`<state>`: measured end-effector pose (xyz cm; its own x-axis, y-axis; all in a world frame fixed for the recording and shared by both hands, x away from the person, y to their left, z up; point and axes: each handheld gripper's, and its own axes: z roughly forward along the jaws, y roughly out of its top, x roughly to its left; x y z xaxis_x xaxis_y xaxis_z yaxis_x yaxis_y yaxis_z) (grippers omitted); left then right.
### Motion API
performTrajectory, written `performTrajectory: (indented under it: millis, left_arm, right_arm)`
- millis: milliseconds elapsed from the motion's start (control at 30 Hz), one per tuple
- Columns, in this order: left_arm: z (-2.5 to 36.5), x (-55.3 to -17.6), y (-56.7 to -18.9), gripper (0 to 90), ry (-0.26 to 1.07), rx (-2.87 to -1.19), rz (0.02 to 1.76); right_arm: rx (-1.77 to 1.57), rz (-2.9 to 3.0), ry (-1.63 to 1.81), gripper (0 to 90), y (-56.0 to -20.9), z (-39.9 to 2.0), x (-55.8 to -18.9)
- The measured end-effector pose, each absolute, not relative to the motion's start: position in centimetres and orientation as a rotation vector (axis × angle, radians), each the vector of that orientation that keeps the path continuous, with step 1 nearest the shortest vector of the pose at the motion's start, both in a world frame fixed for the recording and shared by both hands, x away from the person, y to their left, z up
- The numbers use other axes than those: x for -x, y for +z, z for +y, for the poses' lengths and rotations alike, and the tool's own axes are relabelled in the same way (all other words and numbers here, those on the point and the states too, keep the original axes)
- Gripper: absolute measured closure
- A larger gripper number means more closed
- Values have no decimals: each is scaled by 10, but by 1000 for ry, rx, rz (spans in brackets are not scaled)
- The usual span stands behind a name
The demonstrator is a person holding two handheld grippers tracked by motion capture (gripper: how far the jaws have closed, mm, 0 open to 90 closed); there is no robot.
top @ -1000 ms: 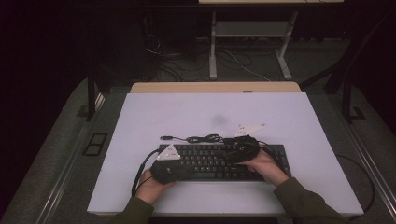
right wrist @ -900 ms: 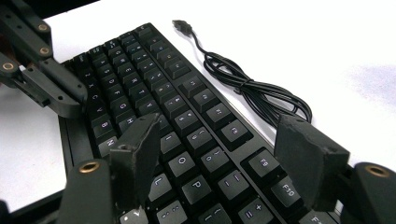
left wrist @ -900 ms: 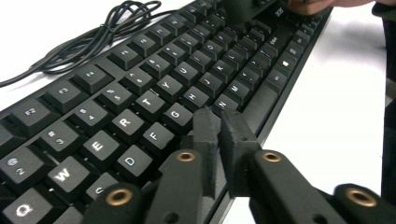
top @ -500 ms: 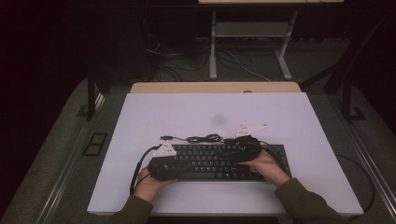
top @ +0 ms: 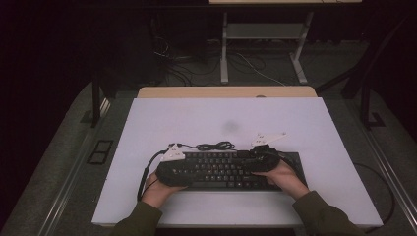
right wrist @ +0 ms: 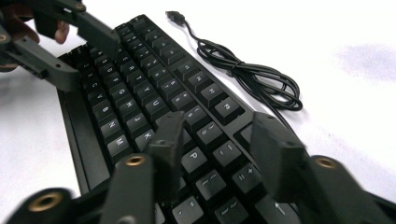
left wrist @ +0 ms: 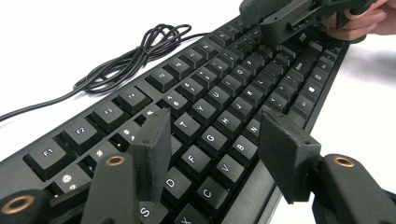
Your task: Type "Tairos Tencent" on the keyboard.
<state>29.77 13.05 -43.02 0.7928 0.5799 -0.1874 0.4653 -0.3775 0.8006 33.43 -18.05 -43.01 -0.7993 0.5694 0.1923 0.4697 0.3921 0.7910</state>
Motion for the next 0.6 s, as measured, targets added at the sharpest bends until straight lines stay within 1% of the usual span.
performTrajectory:
  millis: [400, 600]
  left_arm:
    - [127, -304, -432, 349, 190, -2052, 780]
    - [125, -306, -433, 330, 197, -2055, 780]
  right_arm:
    - [-947, 2547, 1362, 799, -429, -190, -325]
    - [-946, 2564, 1367, 863, -427, -196, -322]
